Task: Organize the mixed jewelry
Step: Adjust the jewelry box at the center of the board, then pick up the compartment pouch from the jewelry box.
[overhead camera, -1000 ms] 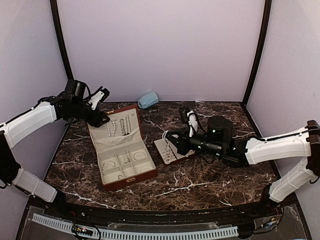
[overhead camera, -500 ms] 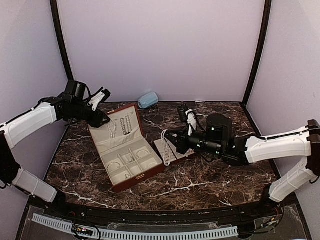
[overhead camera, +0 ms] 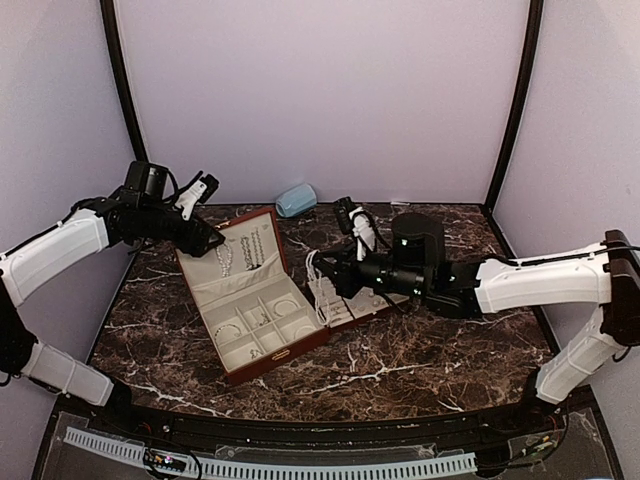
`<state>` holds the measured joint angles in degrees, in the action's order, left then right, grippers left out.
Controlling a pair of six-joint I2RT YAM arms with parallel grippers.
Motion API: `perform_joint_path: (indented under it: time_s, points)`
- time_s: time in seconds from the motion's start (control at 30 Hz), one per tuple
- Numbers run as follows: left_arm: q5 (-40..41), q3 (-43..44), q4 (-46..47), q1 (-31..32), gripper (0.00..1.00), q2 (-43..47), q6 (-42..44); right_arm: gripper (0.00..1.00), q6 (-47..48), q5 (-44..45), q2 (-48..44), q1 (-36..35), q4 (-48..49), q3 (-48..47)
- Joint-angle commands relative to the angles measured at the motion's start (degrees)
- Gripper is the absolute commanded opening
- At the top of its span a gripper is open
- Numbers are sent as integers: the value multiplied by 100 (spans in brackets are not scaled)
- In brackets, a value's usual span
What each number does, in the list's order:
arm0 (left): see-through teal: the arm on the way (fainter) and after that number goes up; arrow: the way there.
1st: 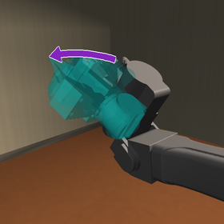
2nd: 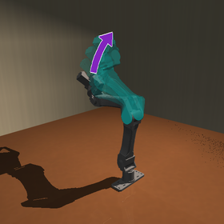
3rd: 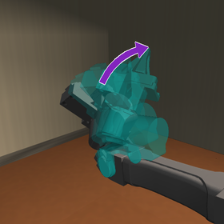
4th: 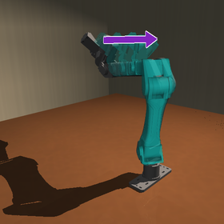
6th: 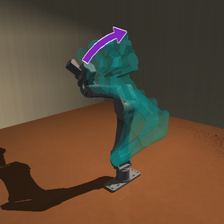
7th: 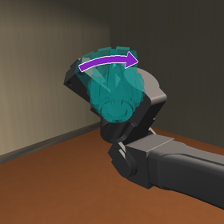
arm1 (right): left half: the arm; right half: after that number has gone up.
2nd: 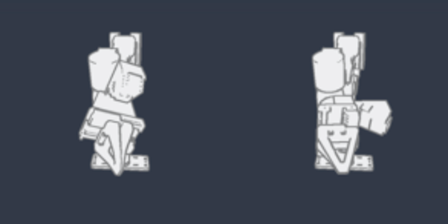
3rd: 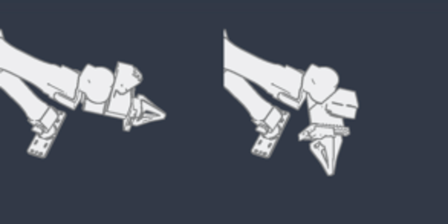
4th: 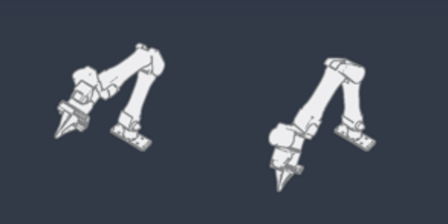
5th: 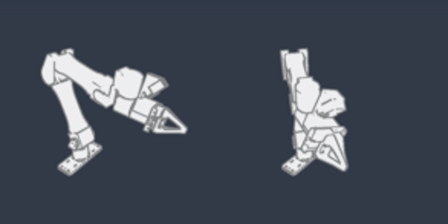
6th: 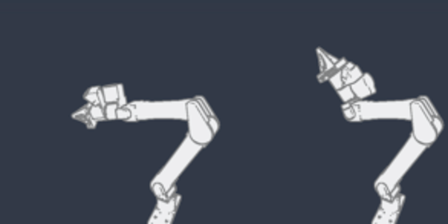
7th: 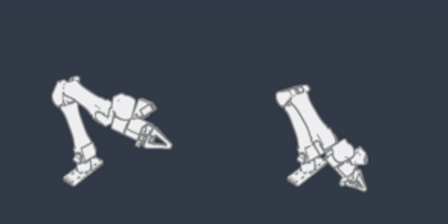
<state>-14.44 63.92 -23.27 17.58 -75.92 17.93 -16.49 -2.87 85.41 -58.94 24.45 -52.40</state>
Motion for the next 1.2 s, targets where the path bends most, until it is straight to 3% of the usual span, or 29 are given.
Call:
perform_joint_path:
  time_s: [0.0,0.27,0.63,0.9,1.17]
  points:
    - [128,-103,385,17,77,582,-209,0,225,76,280,-128,-226,-576]
    - [131,-322,678,17,77,1430,-440,0,320,50,872,-223,-521,-1557]
    - [-457,-1548,1155,88,57,2455,-859,0,377,158,1925,-241,-1143,-3193]
    - [536,-1910,969,1029,50,2281,-758,0,478,269,2461,-241,-1298,-4019]
    - [1652,-2048,800,1799,45,1699,-1189,0,411,526,2671,-208,-1389,-4414]
